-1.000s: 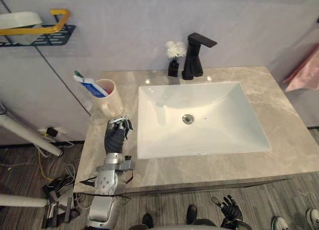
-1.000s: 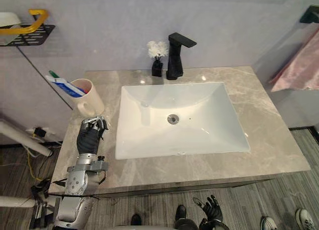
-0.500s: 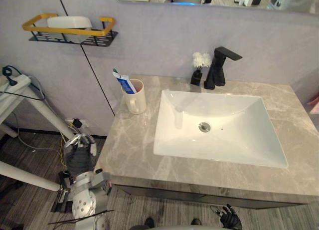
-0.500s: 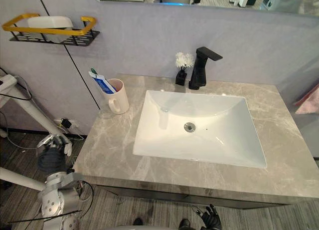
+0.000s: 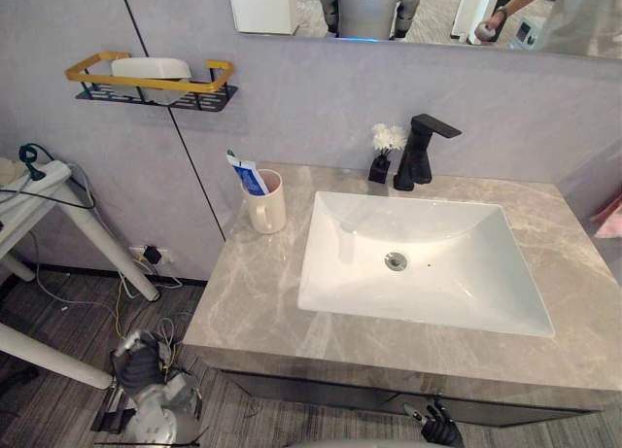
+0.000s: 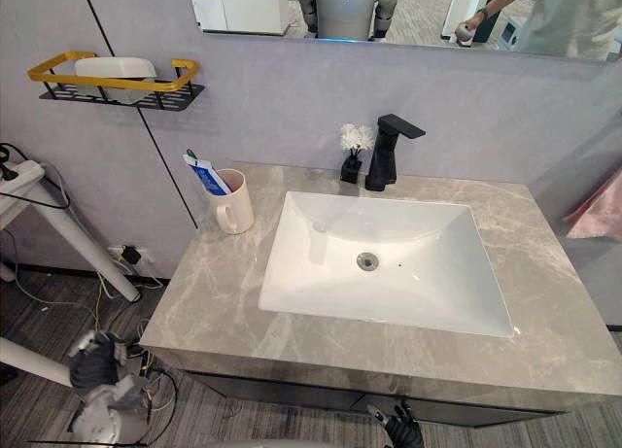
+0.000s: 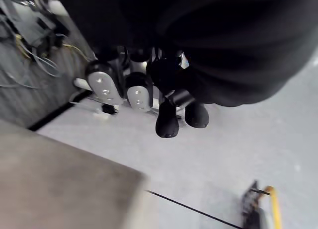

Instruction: Organize washtable

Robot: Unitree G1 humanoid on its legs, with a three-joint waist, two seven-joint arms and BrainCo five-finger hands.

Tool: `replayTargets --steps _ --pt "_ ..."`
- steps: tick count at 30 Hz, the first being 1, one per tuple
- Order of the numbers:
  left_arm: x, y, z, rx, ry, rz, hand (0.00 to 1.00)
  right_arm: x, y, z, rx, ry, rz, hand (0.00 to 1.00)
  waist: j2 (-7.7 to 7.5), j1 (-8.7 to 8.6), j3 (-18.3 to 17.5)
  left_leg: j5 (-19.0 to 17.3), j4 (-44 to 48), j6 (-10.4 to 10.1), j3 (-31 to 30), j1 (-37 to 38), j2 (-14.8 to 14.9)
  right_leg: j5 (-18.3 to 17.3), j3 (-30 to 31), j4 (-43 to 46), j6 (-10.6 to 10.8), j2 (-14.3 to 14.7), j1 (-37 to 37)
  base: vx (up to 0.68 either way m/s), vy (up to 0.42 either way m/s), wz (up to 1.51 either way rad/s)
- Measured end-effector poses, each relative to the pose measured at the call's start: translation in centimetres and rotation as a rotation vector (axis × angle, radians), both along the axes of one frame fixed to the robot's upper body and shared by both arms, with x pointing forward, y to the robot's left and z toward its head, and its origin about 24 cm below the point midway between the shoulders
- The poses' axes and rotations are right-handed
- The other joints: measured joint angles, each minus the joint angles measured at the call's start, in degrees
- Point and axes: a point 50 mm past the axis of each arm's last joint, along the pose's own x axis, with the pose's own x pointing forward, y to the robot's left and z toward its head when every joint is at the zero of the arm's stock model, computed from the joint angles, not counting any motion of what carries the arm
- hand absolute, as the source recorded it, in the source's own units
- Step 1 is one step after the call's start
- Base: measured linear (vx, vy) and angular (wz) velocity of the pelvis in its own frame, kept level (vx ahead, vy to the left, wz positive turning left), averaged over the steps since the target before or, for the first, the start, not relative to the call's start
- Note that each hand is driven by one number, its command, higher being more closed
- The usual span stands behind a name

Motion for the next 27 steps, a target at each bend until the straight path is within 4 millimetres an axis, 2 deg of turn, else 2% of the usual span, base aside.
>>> replayTargets --steps 5,8,9,15,22,27 --pt "-1.9 -2.0 -5.0 -0.138 0.228 -0.072 1.0 0.2 0.1 0.1 0.001 -0.006 0.001 0.0 -0.08 0.04 0.1 -0.3 -0.2 -0.5 2.9 0.6 0.8 -0.4 0.1 0.4 -0.2 0.2 -0.2 -0.03 0.001 -0.14" --pt "-3.0 -3.2 -6.9 -0.179 0.342 -0.129 1.0 0.3 0.1 0.2 0.001 -0.01 0.0 0.0 0.13 0.07 0.2 -0.7 -0.4 -0.9 4.0 0.9 1.3 -0.3 0.3 0.3 -0.3 0.6 -0.5 0.0 -0.006 -0.2" --pt "-3.3 -3.6 -7.6 -0.197 0.376 -0.149 0.0 0.3 0.0 0.2 -0.001 -0.011 -0.002 0.0 0.16 0.09 0.2 -0.6 -0.6 -0.9 4.1 0.9 1.4 -0.3 0.6 0.2 -0.3 0.8 -0.7 0.01 -0.017 -0.13" --pt "-4.6 -6.0 -9.8 -0.231 0.532 -0.298 0.0 0.2 -0.4 -0.2 -0.003 0.012 -0.026 0.0 0.1 0.0 0.2 -0.4 -1.4 -1.2 4.4 1.2 1.7 -0.1 1.1 -1.0 -0.5 1.6 -1.0 0.05 -0.009 -0.06" --pt "-3.9 -5.9 -10.7 -0.18 0.629 -0.464 0.0 1.0 -1.3 -0.7 -0.025 0.044 -0.012 0.0 0.47 -0.19 1.7 -0.5 -1.4 -1.4 5.1 1.8 1.3 0.5 2.4 -2.2 -0.7 1.9 -0.8 0.03 0.003 -0.09" --pt "-3.4 -5.6 -10.8 -0.125 0.663 -0.534 0.0 2.4 -1.1 -0.7 -0.025 0.031 0.019 0.0 -0.51 -0.29 3.6 -0.6 -1.3 -1.4 5.3 1.9 1.1 1.3 3.6 -2.4 -0.7 2.0 -1.1 -0.06 0.009 -0.07"
